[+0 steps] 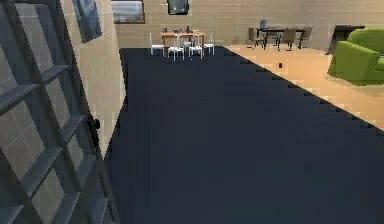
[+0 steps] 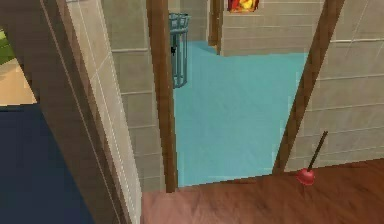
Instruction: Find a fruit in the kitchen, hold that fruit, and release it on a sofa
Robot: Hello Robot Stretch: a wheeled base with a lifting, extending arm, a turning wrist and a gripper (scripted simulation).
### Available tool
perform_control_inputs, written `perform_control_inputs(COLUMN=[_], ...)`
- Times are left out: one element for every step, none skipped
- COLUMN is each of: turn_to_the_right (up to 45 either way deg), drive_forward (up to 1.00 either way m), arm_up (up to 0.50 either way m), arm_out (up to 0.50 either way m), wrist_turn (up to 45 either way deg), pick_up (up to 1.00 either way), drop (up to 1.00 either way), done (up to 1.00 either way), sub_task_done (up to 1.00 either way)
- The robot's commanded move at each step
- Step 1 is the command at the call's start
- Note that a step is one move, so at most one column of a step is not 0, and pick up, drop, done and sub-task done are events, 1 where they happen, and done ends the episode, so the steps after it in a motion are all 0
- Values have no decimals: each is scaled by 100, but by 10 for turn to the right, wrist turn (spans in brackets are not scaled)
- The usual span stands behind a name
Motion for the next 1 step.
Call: perform_control_inputs(turn_to_the_right=[60], drive_forward=[0], arm_up=[0], arm_out=[0], wrist_turn=[0], pick_up=[0], drop=[0], done=[0], sub_task_done=[0])
